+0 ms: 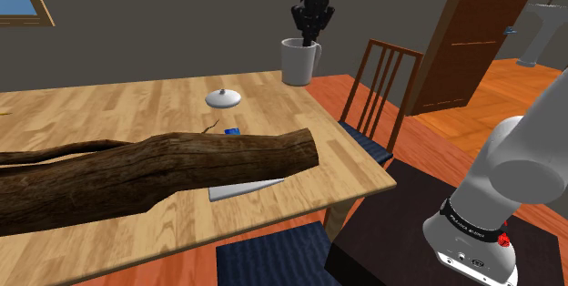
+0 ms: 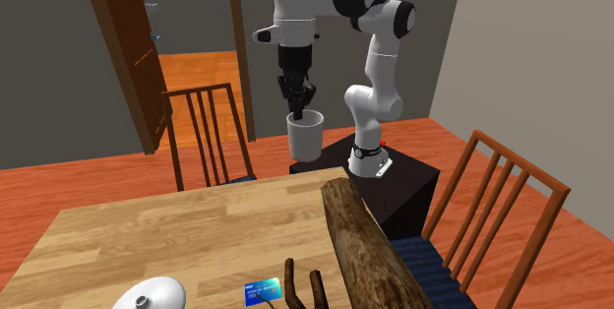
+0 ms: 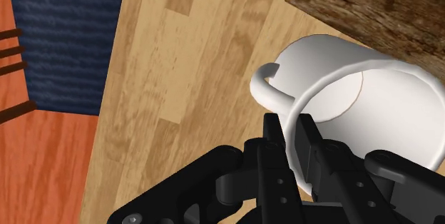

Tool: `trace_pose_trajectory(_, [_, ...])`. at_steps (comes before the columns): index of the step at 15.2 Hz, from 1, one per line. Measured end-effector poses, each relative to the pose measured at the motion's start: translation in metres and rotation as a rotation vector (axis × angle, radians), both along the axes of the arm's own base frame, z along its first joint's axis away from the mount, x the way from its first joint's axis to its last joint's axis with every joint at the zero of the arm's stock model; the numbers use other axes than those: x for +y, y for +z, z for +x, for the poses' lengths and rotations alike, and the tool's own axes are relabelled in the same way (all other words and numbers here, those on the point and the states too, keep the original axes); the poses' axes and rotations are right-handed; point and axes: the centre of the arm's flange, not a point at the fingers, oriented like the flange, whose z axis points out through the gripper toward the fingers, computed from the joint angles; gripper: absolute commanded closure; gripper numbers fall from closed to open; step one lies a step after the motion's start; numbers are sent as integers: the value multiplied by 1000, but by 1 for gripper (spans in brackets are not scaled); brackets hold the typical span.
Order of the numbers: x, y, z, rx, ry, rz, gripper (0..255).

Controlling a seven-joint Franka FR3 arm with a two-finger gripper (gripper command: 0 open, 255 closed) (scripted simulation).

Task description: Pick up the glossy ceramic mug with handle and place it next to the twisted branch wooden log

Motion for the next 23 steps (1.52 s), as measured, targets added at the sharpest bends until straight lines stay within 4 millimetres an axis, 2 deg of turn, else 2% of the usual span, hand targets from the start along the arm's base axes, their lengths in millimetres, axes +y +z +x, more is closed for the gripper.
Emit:
trace_pose_trajectory(1, [-3, -2, 15, 0, 0, 0, 255])
trace_pose_trajectory(5, [17, 1, 68, 0, 0, 0, 255])
trace_pose_trajectory(8, [22, 1, 98, 1, 0, 0, 255])
trace_pose_trajectory(11, [23, -14, 105, 1, 0, 0, 255])
trace_pose_trajectory(23, [23, -78, 106, 1, 0, 0, 255])
